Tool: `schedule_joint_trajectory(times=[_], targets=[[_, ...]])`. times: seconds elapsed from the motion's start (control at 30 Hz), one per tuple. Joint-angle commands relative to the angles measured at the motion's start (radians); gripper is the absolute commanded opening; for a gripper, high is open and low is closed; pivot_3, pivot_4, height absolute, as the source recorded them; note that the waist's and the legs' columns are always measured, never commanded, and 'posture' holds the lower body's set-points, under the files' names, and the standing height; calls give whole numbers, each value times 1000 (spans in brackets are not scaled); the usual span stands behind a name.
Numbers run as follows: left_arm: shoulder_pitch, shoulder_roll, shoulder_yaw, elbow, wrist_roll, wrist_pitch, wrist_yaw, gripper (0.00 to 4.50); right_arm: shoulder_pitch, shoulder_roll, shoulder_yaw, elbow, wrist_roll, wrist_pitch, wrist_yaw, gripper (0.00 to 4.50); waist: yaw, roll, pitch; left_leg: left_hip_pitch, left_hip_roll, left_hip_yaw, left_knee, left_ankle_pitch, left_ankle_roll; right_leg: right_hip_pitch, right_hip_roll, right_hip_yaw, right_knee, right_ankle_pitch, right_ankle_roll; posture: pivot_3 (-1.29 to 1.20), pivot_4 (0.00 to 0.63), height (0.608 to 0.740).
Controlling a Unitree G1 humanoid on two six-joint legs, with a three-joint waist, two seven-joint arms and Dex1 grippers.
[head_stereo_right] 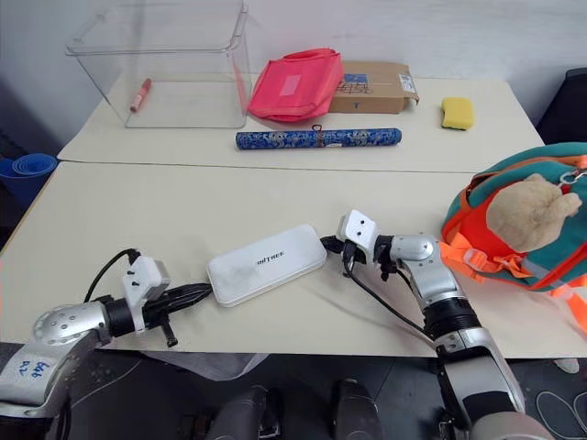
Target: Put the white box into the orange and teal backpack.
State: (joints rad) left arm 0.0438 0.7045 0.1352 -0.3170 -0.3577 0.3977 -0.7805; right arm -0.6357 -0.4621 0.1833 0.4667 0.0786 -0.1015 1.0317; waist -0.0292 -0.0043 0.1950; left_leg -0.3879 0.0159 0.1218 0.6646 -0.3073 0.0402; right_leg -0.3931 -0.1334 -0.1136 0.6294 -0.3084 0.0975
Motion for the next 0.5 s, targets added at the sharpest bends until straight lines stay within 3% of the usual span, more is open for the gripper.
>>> schedule_joint_trajectory(times=[0.03, 0.23, 0.43, 0.5], targets=[[-67, -43, -57, 8, 12, -18, 8, 24, 78, -38, -27, -187, 78, 56, 65, 0, 7, 0, 0, 0, 0, 0, 0, 0, 0, 0, 0, 0, 0, 0, 0, 0, 150, 740], [-176, -114, -145, 81, 56, -29, 4, 24, 313, -162, -92, -476, 140, 208, 72, 0, 26, 0, 0, 0, -1, -1, 0, 0, 0, 1, 0, -1, -1, 0, 1, 0, 150, 740], [-217, -111, -129, 127, 34, 6, -28, 24, 414, -217, -180, -516, 119, 224, -2, 0, 25, 0, 0, 1, 0, 1, 1, 0, 0, 0, 0, 1, -2, 0, 1, 0, 150, 740], [-187, -88, -91, 111, -6, 55, -46, 564, 471, -233, -208, -533, 114, 221, -23, 0, 26, 0, 0, 1, 0, 0, 0, 0, -1, 0, 0, 0, -2, 0, 1, 0, 150, 740]])
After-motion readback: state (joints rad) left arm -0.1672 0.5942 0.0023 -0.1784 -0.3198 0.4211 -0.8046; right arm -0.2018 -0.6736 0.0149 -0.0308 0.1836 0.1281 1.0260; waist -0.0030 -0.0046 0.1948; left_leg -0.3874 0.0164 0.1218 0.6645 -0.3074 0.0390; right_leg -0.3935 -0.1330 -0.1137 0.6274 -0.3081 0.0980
